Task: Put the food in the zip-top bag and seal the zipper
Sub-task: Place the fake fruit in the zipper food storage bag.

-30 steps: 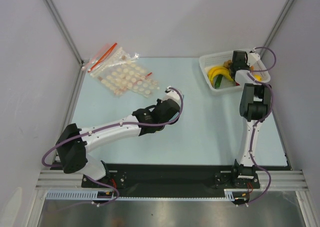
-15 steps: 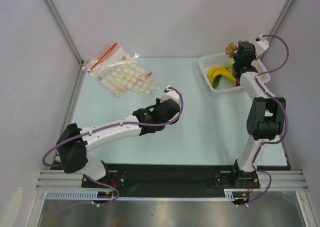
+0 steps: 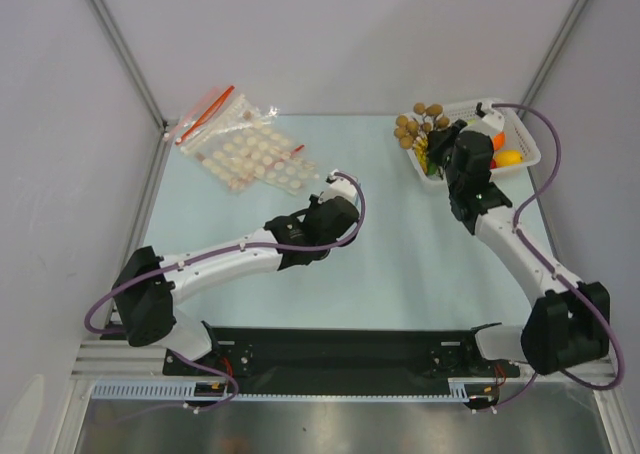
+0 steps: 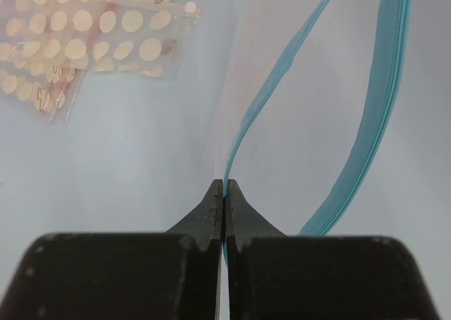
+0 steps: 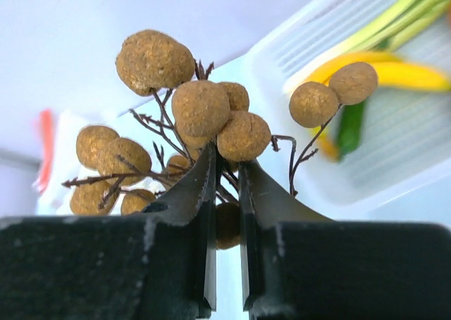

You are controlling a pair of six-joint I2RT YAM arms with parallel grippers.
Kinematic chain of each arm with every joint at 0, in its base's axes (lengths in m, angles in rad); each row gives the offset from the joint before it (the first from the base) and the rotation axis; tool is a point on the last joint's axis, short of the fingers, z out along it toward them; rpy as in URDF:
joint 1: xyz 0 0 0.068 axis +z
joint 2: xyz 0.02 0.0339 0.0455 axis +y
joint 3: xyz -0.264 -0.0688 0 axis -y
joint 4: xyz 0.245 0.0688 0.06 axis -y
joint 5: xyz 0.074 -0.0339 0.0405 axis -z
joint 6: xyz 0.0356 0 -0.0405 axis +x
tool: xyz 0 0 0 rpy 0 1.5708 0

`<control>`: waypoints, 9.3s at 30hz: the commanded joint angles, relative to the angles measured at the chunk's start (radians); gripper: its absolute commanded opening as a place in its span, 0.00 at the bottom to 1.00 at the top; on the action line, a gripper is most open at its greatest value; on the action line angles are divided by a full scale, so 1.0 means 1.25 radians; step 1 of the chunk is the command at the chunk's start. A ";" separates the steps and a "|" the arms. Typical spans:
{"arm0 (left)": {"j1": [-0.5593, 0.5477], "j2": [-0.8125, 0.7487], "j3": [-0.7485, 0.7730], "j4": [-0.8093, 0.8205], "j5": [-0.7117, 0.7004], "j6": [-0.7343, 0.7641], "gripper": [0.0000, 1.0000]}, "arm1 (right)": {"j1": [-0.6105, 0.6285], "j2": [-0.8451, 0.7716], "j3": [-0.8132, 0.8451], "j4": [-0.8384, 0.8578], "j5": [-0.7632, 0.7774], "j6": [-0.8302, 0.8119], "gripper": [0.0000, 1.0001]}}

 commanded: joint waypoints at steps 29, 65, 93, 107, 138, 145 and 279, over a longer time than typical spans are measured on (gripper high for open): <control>0.092 0.005 0.066 0.018 0.362 -0.030 0.00 | 0.177 -0.632 -0.496 0.270 -0.359 0.009 0.00; 0.066 -0.031 0.244 -0.051 0.886 -0.104 0.00 | 0.177 -0.571 -0.606 0.826 -0.731 0.202 0.00; 0.156 -0.147 0.104 0.118 0.924 -0.175 0.00 | 0.251 -0.522 -0.551 0.486 -0.529 -0.029 0.03; 0.224 -0.203 0.021 0.220 1.014 -0.248 0.00 | 0.252 -0.489 -0.562 0.504 -0.533 -0.037 0.28; 0.251 -0.124 -0.113 0.414 1.037 -0.251 0.00 | 0.280 -0.290 -0.561 0.456 -0.493 0.050 0.26; 0.248 -0.149 -0.108 0.370 0.975 -0.186 0.00 | 0.279 -0.292 -0.561 0.480 -0.538 0.062 0.09; 0.218 0.290 -0.327 1.385 1.056 -0.697 0.00 | 0.459 -0.188 -0.169 -0.383 0.252 -0.094 0.33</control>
